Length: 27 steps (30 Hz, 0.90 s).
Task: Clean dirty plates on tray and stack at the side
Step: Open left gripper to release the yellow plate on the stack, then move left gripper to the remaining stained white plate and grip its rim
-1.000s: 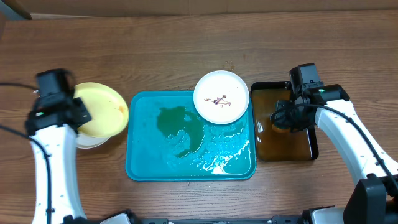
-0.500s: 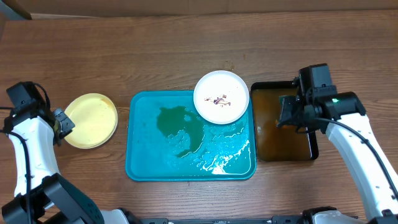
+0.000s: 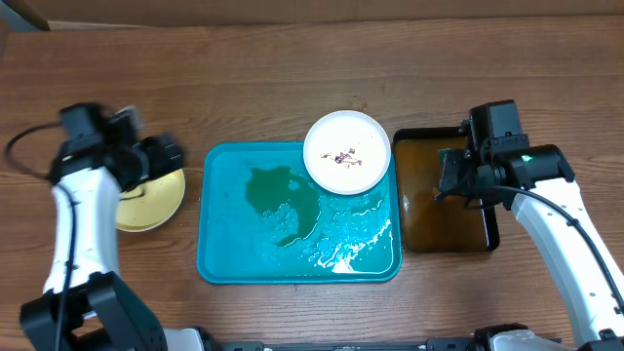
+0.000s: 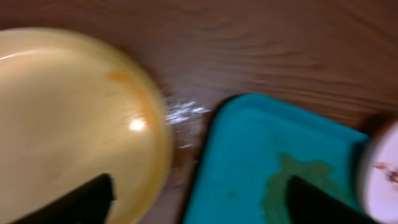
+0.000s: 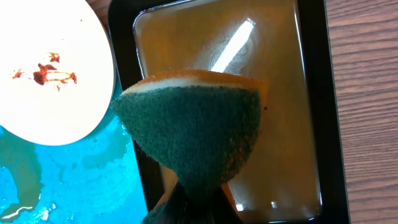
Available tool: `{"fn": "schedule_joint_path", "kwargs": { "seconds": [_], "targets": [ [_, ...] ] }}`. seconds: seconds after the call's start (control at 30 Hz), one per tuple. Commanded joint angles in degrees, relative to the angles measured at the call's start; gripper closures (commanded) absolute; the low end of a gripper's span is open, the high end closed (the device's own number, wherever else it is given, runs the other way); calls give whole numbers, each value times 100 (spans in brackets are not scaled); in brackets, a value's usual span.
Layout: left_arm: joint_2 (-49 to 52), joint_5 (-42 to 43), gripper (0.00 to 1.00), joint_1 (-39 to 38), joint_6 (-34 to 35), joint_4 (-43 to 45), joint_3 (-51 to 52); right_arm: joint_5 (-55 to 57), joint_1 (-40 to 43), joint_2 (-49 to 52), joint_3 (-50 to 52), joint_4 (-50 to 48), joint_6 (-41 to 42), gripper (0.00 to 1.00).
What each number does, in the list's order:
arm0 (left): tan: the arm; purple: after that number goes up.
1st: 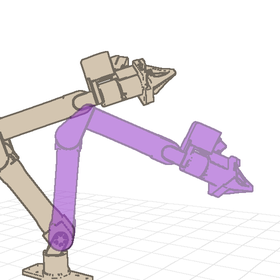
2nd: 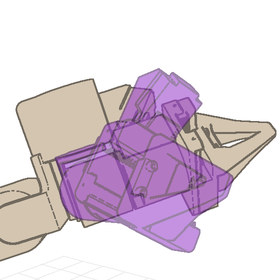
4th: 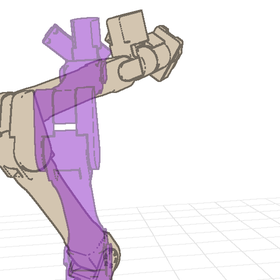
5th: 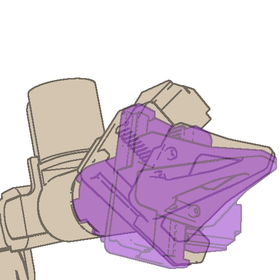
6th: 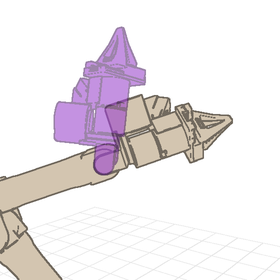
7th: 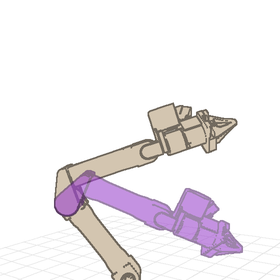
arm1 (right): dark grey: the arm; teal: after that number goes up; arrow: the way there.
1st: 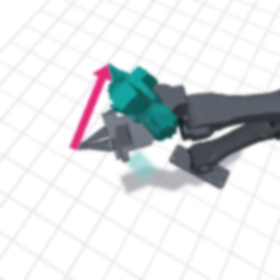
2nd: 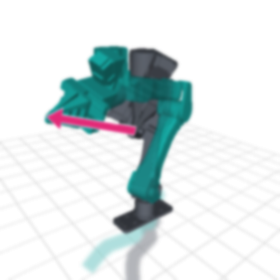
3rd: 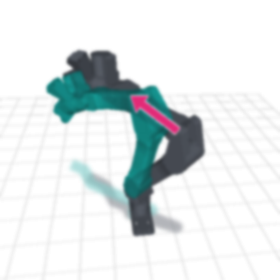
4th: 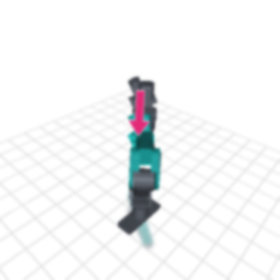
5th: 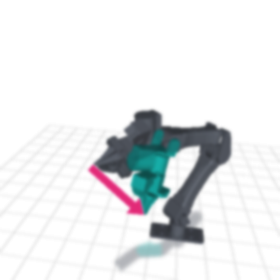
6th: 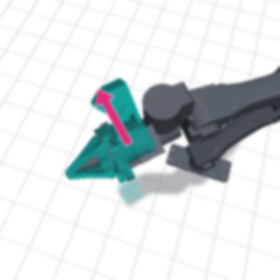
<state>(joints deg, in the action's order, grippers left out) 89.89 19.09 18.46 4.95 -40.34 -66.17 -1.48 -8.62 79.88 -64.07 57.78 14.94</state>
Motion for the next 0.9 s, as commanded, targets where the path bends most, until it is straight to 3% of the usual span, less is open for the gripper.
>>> {"fn": "schedule_joint_path", "kwargs": {
  "seconds": [0.0, 0.13, 0.2, 0.33, 0.43, 0.67, 0.87],
  "targets": [
    [-166, 1005, 0, -791, -369, 302, -151, 35, 2, -79, -164, -39, -17, 96],
    [-136, 1084, 0, -1613, -367, 1008, -151, 33, 2, -79, -164, -35, -17, 96],
    [-87, 1056, 7, -2031, -369, 1526, -151, 33, 2, -79, -162, -35, -17, 96],
    [63, 389, 5, -2761, -372, 1982, -256, 11, 2, -79, -162, -35, -17, 96],
    [382, -85, 8, -3158, -592, 1659, -798, 11, 2, -79, -162, -35, -17, 96],
    [1572, -1051, 7, -3683, -898, -11, -3088, 13, 2, -79, -162, -22, -17, 96],
    [2415, -1060, 4, -3930, -1049, -13, -3521, 13, 2, -79, -162, -17, -17, 96]
  ]
}}
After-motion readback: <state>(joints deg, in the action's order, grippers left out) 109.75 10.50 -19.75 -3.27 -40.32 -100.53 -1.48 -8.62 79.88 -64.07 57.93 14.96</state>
